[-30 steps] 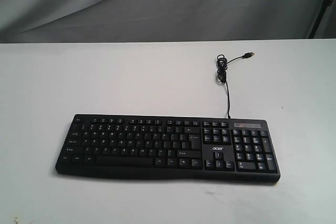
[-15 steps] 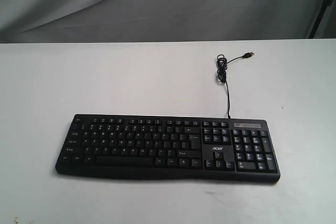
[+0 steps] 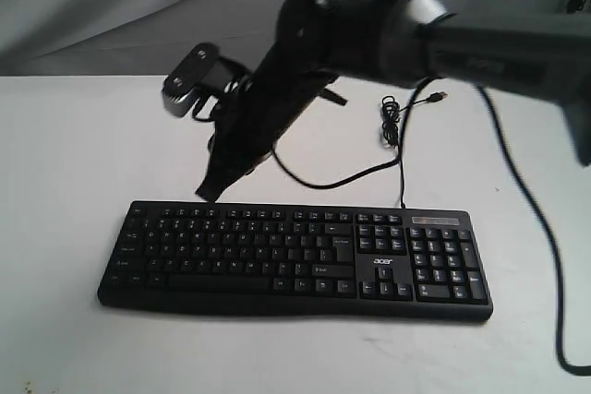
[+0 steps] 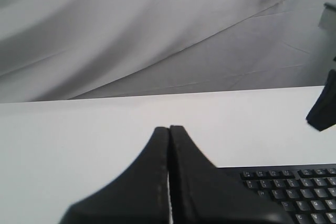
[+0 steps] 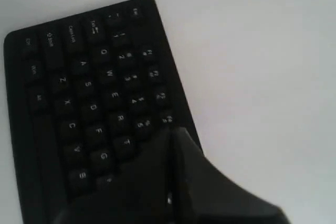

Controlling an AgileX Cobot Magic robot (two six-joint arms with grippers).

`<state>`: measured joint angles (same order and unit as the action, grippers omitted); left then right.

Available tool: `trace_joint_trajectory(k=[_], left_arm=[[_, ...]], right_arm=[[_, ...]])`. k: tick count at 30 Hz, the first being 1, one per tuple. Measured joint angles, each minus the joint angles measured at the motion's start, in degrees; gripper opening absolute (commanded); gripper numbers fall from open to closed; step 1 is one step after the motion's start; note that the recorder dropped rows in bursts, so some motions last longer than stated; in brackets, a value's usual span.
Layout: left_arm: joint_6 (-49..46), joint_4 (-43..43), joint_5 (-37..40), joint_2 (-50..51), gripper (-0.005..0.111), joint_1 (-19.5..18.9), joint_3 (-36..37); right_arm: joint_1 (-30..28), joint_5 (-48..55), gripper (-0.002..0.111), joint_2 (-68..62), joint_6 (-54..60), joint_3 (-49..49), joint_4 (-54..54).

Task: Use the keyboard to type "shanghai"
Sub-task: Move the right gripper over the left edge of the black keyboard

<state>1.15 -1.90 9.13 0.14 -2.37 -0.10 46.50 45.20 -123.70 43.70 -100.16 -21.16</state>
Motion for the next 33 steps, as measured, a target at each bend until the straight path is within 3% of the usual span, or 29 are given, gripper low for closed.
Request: trace_joint_trajectory(k=[9, 33], left_arm=[[0.00, 0.00, 0.00, 0.00, 0.000, 0.00, 0.00], [0.00, 0.00, 0.00, 0.00, 0.000, 0.00, 0.00]], right_arm=[[7.69, 2.37, 0.000, -9.30, -1.87, -11.90, 2.73], [8.78, 5.72, 0.000, -15.09, -1.87, -14.78, 0.52]])
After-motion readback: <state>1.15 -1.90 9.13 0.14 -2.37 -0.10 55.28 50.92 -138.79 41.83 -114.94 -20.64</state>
